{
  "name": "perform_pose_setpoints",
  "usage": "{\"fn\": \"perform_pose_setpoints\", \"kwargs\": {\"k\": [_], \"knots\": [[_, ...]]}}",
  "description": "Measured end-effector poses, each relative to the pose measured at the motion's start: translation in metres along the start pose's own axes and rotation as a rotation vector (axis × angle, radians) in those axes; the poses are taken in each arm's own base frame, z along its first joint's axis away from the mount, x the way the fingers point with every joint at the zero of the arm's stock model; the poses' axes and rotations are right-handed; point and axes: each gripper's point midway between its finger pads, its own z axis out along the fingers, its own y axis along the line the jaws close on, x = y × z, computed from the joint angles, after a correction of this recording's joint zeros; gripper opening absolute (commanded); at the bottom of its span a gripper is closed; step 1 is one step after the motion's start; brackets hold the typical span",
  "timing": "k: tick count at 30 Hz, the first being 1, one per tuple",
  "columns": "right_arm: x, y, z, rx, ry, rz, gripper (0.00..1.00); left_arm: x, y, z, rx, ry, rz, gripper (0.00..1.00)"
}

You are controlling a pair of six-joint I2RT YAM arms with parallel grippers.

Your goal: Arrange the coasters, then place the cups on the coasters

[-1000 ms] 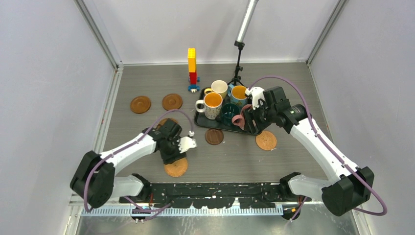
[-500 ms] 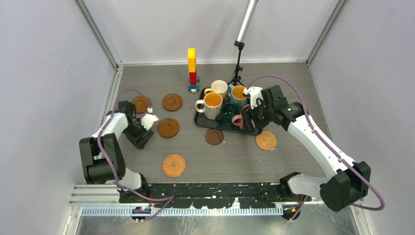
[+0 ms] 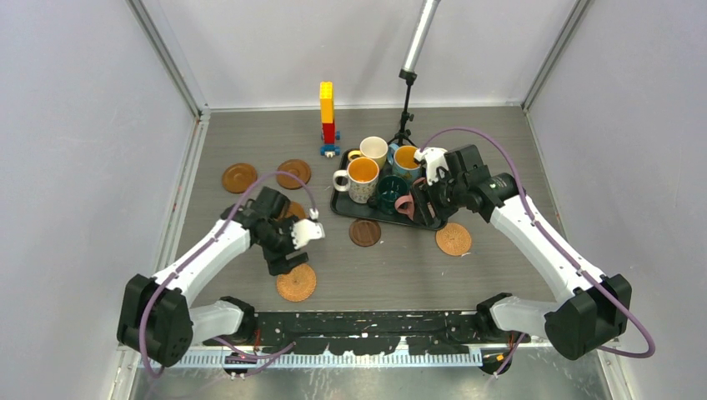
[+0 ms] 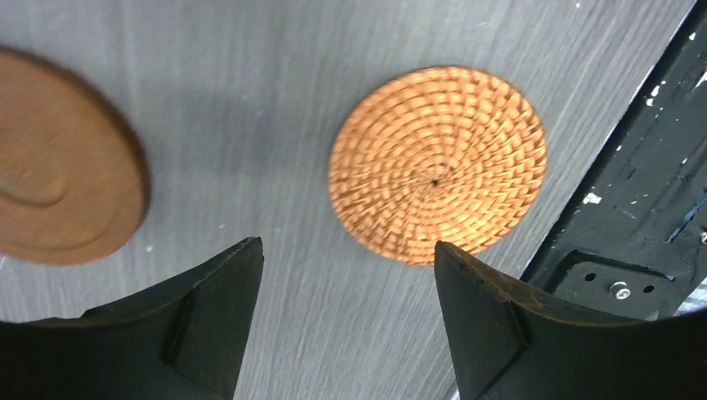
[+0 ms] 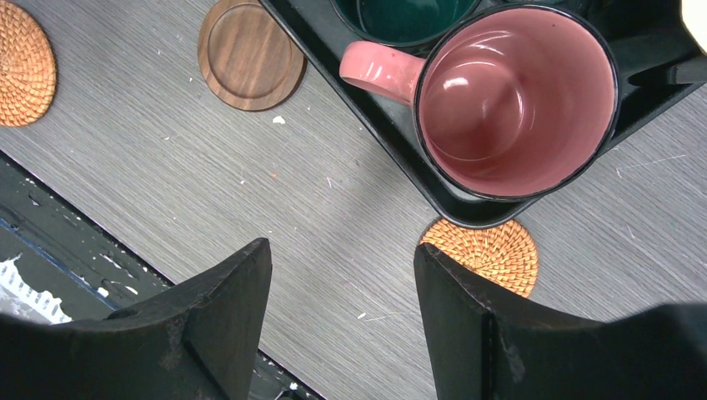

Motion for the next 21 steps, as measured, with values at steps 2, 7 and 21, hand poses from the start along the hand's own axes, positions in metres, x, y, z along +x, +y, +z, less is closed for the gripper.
{"fn": "perform_pose_setpoints", "kwargs": {"k": [2, 7, 21], "knots": [[-0.001, 0.0, 0.0, 0.0, 0.0, 0.0, 0.68, -0.001, -0.013, 0.01, 0.017, 0.037, 0.029, 0.77], [0.0, -0.001, 0.005, -0.002, 0.014, 0.004, 0.68, 0.005, -0.026, 0.032, 0.012, 0.13, 0.076, 0.77], [0.0, -0.002, 0.006, -0.001, 0.018, -0.002, 0.68, 0.041, 0.004, 0.035, -0.072, 0.22, -0.022, 0.62]]}}
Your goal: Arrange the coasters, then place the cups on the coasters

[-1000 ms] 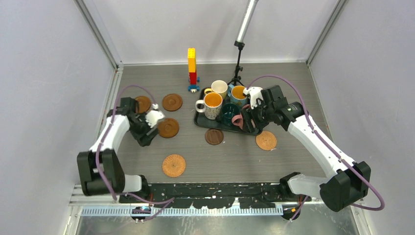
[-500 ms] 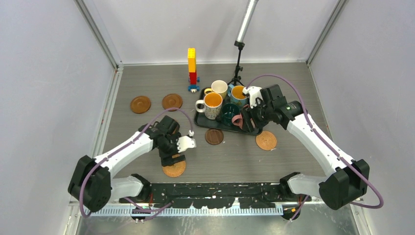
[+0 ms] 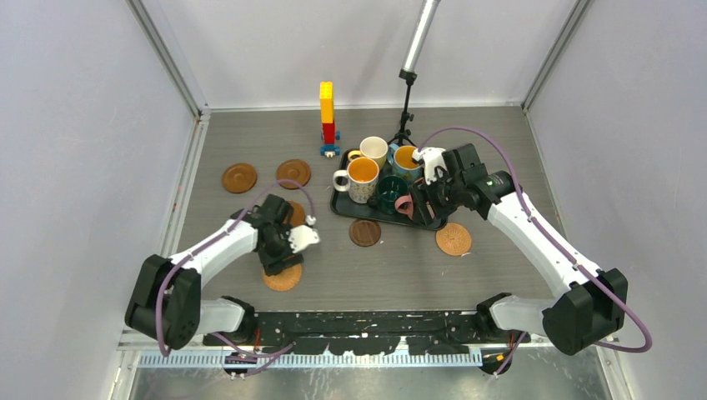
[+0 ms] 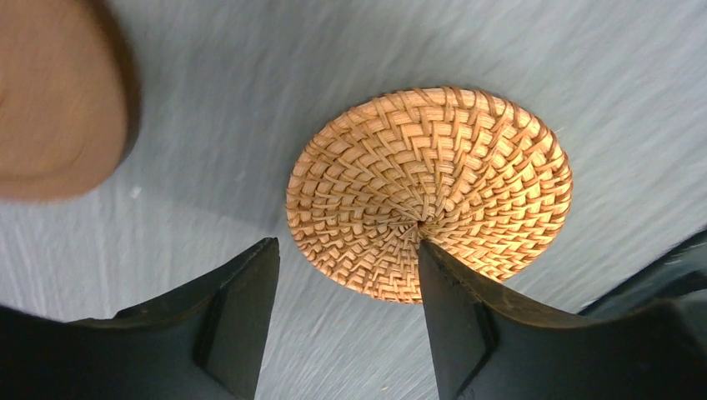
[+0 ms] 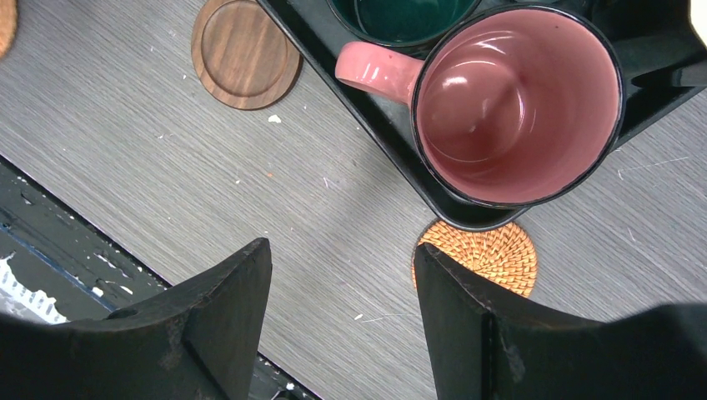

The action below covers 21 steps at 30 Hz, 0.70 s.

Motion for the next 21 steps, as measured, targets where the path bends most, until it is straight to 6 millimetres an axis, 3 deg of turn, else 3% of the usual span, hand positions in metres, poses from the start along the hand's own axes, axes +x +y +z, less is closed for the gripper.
{"fn": "perform_pose_setpoints", "kwargs": {"k": [13, 18, 21], "knots": [[0.0, 0.0, 0.0, -0.001, 0.0, -0.007, 0.68, 0.11, 0.1, -0.018, -0.08, 0.152, -0.244, 0.58], [0.001, -0.001, 0.001, -0.001, 0.005, -0.009, 0.68, 0.115, 0.156, -0.019, -0.115, 0.155, -0.33, 0.58], [0.001, -0.001, 0.002, -0.001, 0.008, -0.009, 0.67, 0.111, 0.179, -0.018, -0.147, 0.138, -0.348, 0.57]]}}
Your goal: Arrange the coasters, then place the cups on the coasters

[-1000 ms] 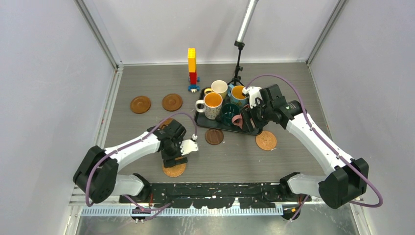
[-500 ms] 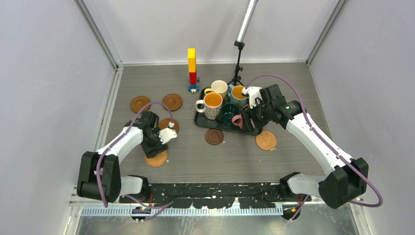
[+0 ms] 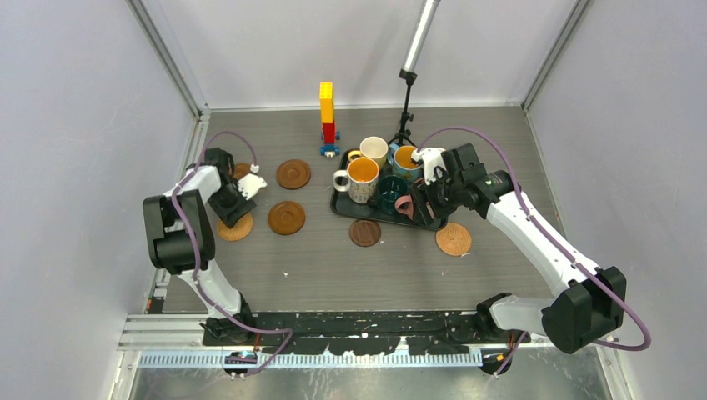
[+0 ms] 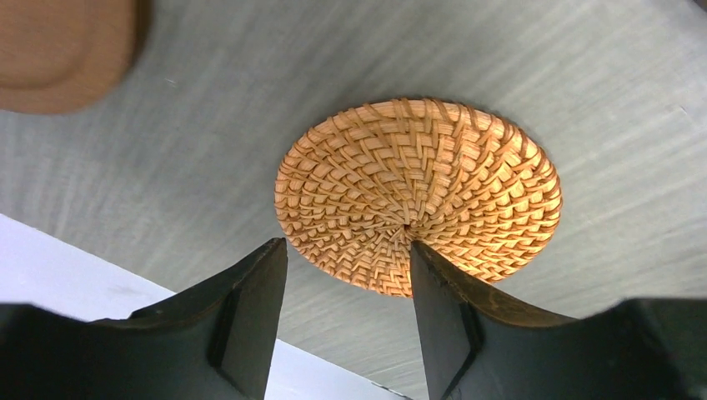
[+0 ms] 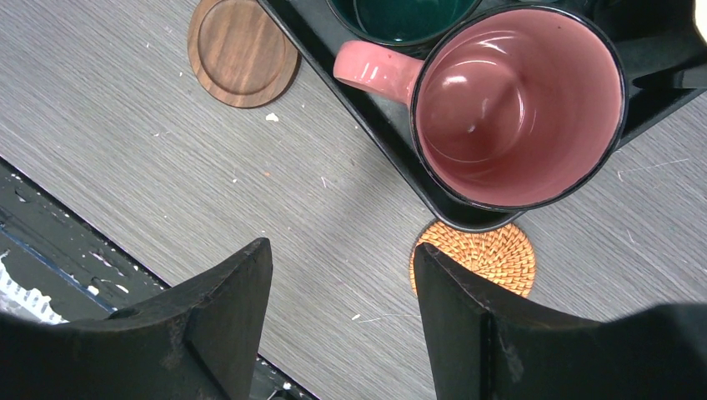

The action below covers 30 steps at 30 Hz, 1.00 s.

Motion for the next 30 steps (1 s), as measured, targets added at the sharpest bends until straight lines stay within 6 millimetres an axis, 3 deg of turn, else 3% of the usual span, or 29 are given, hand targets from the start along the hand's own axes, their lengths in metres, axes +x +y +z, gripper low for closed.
{"fn": "perform_pose_setpoints", "kwargs": {"k": [6, 15, 18, 24, 27, 30], "knots": [[0.0, 0.0, 0.0, 0.001, 0.001, -0.003, 0.67, -0.014, 0.023, 0.003, -0.024, -0.016, -0.03, 0.57], [0.0, -0.001, 0.0, 0.001, 0.001, -0.006, 0.67, -0.017, 0.018, 0.0, -0.011, -0.035, -0.043, 0.63], [0.0, -0.001, 0.0, 0.001, 0.001, -0.006, 0.67, -0.019, 0.011, -0.015, -0.001, -0.064, -0.049, 0.67], [0.0, -0.001, 0.0, 0.0, 0.001, -0.006, 0.67, -0.037, -0.003, -0.067, -0.018, -0.187, -0.055, 0.7], [0.0, -0.001, 0.0, 0.001, 0.0, -0.006, 0.67, -0.064, -0.025, -0.094, -0.01, -0.279, -0.014, 0.7], [-0.001, 0.0, -0.001, 0.002, -0.005, -0.002, 0.67, -0.107, -0.067, -0.114, 0.026, -0.385, 0.078, 0.7]]}}
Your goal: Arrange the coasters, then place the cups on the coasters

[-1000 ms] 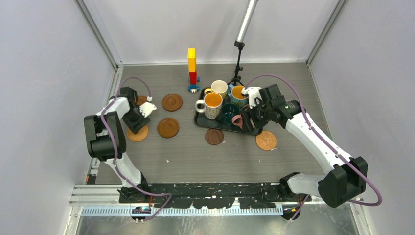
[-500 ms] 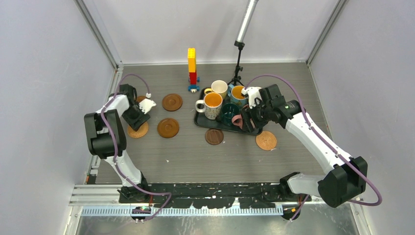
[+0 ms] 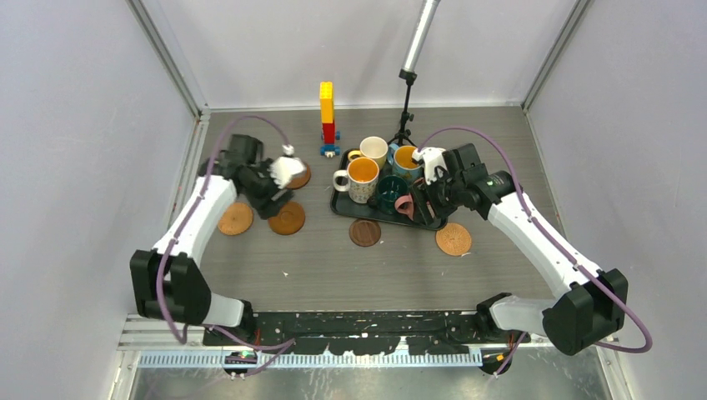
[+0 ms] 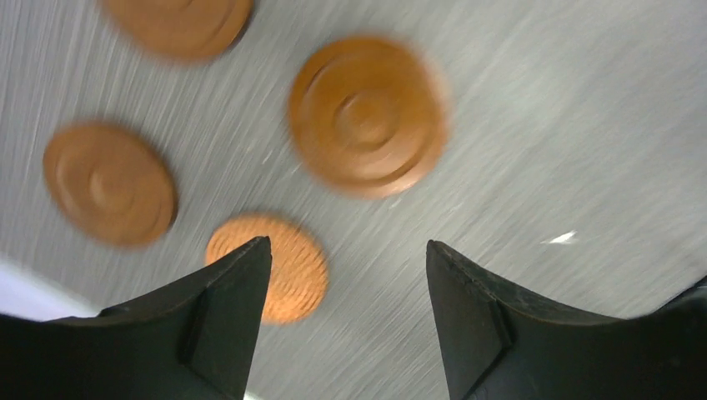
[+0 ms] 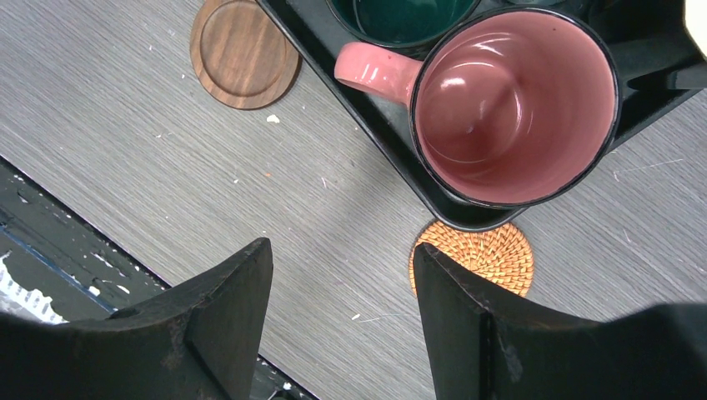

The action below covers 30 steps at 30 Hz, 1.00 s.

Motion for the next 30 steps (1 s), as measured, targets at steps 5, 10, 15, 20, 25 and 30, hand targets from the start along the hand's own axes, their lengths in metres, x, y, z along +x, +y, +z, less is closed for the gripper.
{"fn": "perform_pose_setpoints", "kwargs": {"k": [5, 10, 15, 20, 25, 30], "knots": [[-0.003, 0.0, -0.007, 0.01, -0.027, 0.01, 0.67, -0.07, -0.092, 0.018, 0.134, -0.144, 0.137, 0.7], [-0.006, -0.006, -0.016, 0.037, -0.053, 0.035, 0.67, -0.112, -0.166, 0.048, 0.226, -0.198, 0.212, 0.66], [-0.006, -0.013, -0.025, 0.069, -0.078, 0.07, 0.67, -0.134, -0.197, 0.093, 0.241, -0.154, 0.215, 0.59], [-0.003, -0.018, -0.029, 0.086, -0.084, 0.088, 0.67, -0.138, -0.192, 0.127, 0.19, -0.118, 0.193, 0.53], [0.003, -0.018, -0.027, 0.085, -0.065, 0.096, 0.67, -0.141, -0.187, 0.149, 0.143, -0.105, 0.199, 0.51], [0.005, -0.017, -0.027, 0.084, -0.058, 0.098, 0.67, -0.141, -0.187, 0.157, 0.132, -0.095, 0.205, 0.5]]}}
